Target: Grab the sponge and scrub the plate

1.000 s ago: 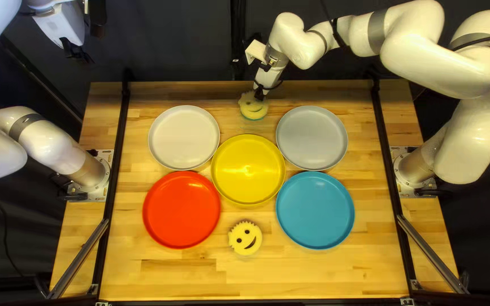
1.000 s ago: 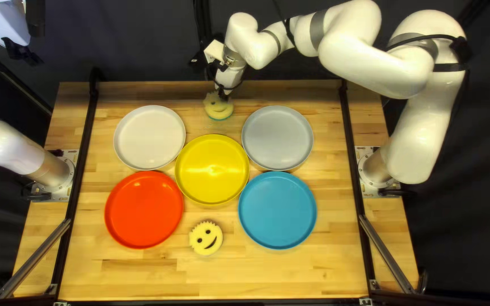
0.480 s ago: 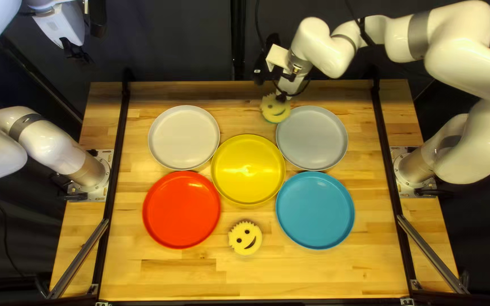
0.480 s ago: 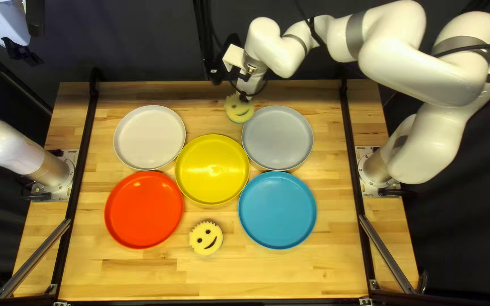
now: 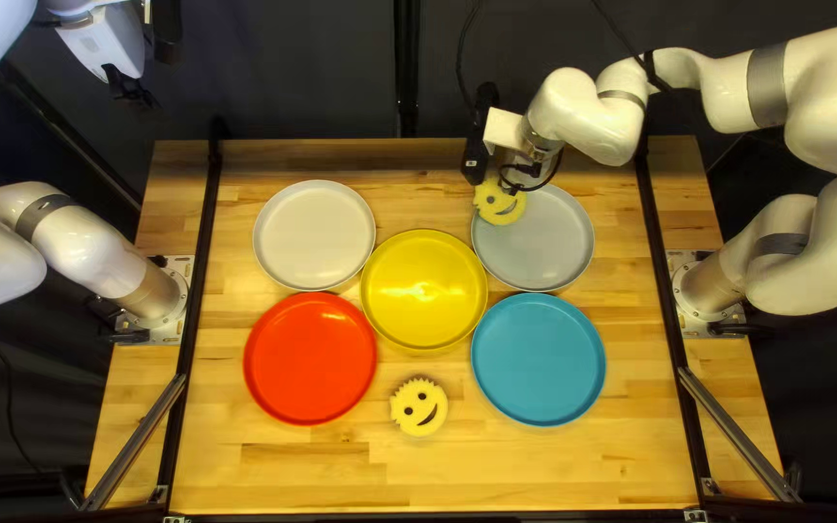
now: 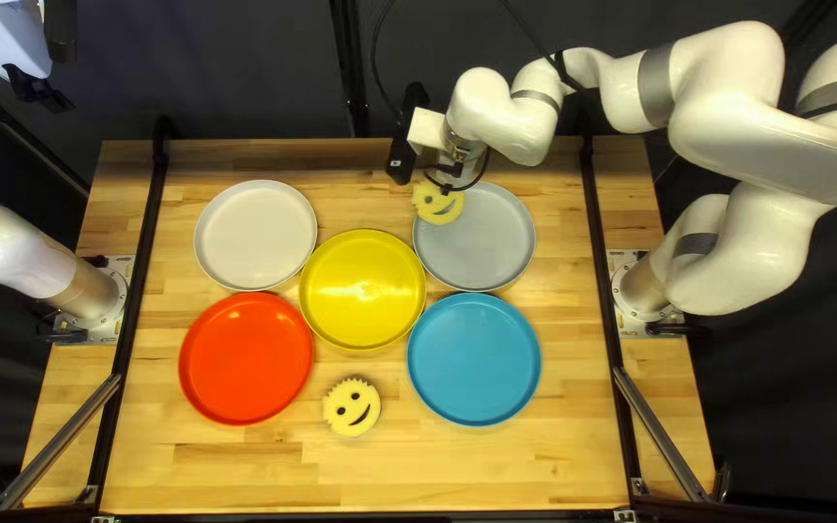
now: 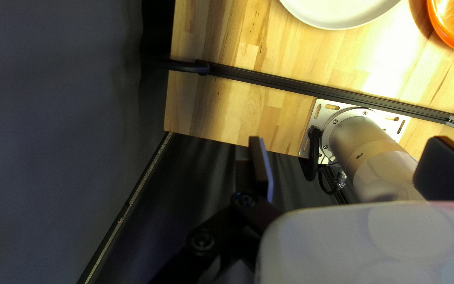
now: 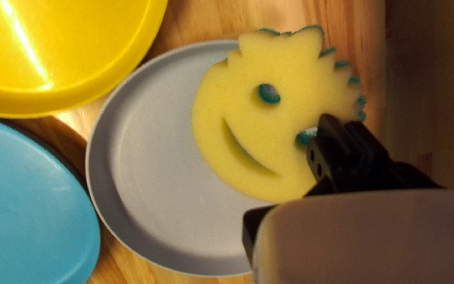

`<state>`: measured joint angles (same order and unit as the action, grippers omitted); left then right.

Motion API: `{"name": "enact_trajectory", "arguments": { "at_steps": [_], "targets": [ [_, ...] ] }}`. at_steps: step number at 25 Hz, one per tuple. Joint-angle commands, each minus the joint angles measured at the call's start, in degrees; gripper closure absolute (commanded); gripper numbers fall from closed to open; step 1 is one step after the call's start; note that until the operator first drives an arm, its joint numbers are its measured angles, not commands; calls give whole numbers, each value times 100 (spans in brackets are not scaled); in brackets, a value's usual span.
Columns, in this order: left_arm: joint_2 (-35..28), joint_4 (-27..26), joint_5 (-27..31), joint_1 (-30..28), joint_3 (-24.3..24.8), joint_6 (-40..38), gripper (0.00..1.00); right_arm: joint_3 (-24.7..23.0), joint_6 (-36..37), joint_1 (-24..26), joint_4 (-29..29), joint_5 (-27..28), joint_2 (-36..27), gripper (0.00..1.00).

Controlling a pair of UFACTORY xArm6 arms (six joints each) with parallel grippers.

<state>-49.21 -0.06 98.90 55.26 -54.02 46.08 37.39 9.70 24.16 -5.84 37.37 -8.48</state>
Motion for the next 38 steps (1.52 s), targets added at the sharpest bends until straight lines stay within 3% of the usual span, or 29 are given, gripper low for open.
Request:
{"name": "enact_trajectory", "arguments": {
  "at_steps": [1, 7, 14, 21, 38],
  "targets": [
    [0, 0, 0, 0, 0, 0, 0, 0, 4, 0, 1, 1, -1, 100],
    [0, 0, 0, 0, 0, 0, 0, -42, -32, -29, -32, -23, -17, 100],
    [0, 0, 0, 0, 0, 0, 0, -478, -820, -594, -628, -114, -374, 100],
    [0, 0, 0, 0, 0, 0, 0, -908, -1202, -953, -848, -253, -590, 100],
    [0, 0, 0, 0, 0, 0, 0, -723, -1508, -1196, -865, -469, 68, 100]
  ]
}}
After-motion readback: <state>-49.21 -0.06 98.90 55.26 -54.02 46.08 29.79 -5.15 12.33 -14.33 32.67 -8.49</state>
